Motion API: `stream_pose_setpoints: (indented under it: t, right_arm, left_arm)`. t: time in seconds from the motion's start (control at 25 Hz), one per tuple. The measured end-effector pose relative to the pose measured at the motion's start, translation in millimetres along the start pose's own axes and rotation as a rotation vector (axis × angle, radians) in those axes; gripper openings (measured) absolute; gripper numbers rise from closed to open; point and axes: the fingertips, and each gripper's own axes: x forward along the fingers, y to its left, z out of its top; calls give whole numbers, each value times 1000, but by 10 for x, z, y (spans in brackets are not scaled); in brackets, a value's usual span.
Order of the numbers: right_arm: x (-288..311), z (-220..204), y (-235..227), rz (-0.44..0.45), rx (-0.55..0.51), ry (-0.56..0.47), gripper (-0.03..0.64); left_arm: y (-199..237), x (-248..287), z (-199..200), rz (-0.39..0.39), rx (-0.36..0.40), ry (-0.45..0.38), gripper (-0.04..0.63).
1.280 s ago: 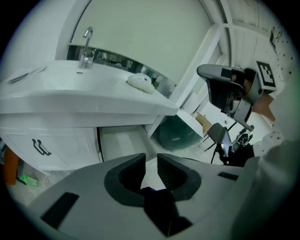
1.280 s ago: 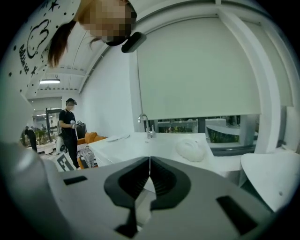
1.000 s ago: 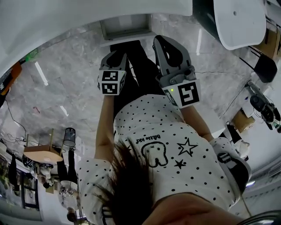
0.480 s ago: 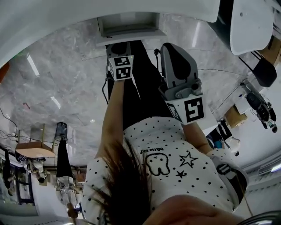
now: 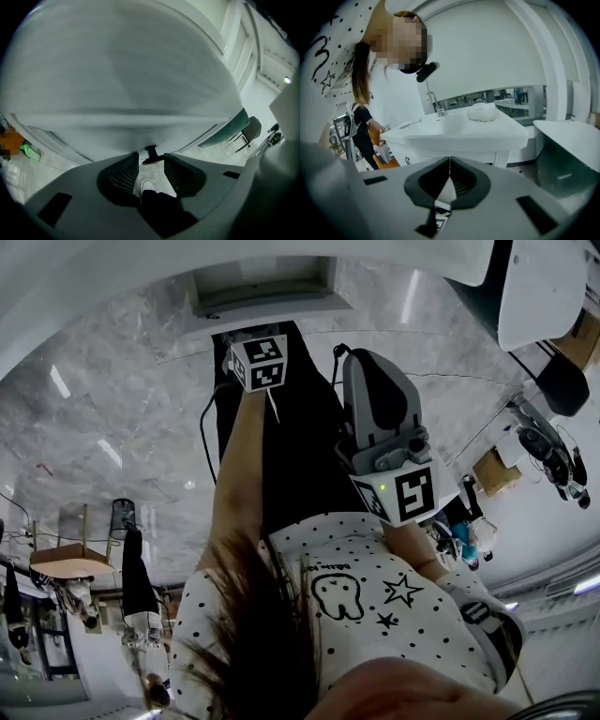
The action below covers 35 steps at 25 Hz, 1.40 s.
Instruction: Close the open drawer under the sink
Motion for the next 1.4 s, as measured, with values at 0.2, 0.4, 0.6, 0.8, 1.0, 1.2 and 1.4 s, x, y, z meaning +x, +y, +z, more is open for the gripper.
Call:
stream_pose_setpoints:
  t: [0.2, 0.4, 0.6, 0.8, 1.0, 1.2, 1.4]
  right_arm:
    - [-37, 13, -77, -15, 18, -7, 15]
    - [-53, -29, -96, -18, 30, -8, 15]
    - [-75, -56, -147, -23, 42, -4, 15]
    - [-68, -35, -170, -19, 46, -2, 15]
    - [-58, -25, -271, -15, 48, -3, 15]
    - [-33, -21, -345, -13, 48, 7, 15]
    - [-15, 2, -381, -10, 50, 8, 15]
  left_arm:
    - [-29, 32, 26, -6, 26, 11, 141]
    - [-6, 28, 21, -10, 26, 12, 140]
    - [1, 29, 24, -3, 26, 19, 140]
    - [28, 29, 76, 11, 22, 17, 140]
    - [22, 114, 191, 20, 22, 7, 140]
    - [35, 175, 323, 27, 27, -4, 140]
    - [73, 222, 454, 41, 20, -21, 140]
